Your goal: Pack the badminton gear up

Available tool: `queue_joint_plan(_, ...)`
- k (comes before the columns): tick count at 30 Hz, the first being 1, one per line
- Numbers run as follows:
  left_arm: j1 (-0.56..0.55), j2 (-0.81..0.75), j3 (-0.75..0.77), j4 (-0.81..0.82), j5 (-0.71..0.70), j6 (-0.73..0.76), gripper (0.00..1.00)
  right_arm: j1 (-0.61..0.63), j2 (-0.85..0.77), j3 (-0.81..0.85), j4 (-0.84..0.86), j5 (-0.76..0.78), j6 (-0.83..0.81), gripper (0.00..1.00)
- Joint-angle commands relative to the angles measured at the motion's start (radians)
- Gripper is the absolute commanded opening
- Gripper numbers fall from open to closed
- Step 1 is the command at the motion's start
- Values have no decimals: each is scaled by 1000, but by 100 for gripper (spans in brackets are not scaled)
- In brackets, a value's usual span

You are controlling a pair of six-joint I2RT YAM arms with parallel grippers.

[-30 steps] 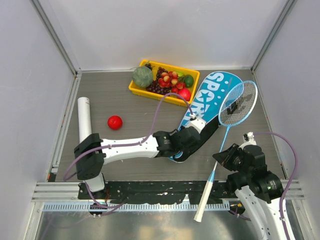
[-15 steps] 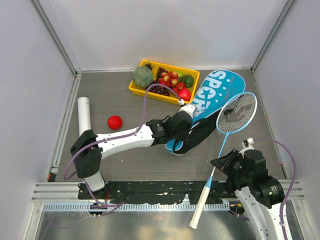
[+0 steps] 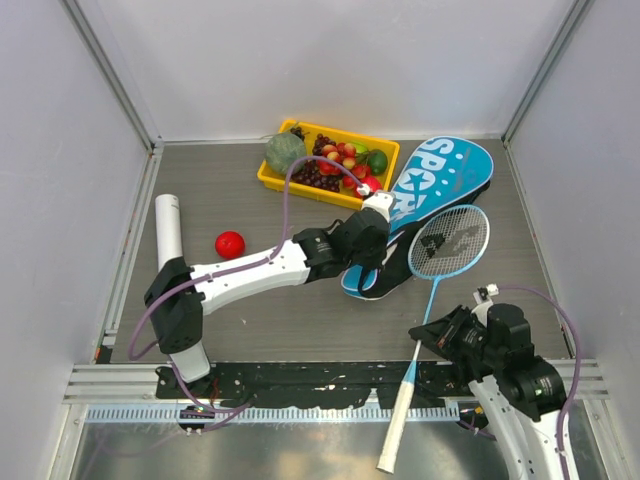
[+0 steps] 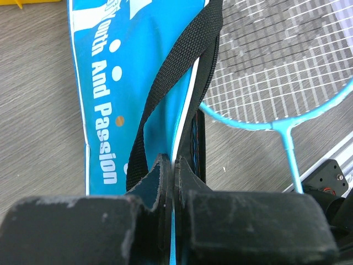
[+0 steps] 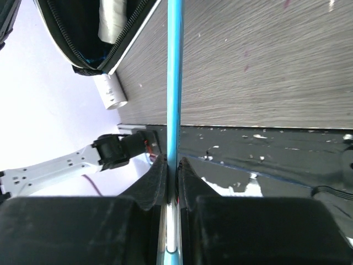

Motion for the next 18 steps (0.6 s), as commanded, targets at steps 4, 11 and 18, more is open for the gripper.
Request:
queue_joint_plan(4, 6, -42, -8, 105, 10, -3, 0, -3, -23, -103, 319, -170, 189, 5)
queue_joint_plan(11, 6, -57, -52, 140, 44, 0, 0, -1, 35, -177, 522, -194, 260, 5)
queue_joint_plan(18, 5, -129, -150, 198, 105, -18, 0, -4, 75, -333, 785, -106, 355, 5)
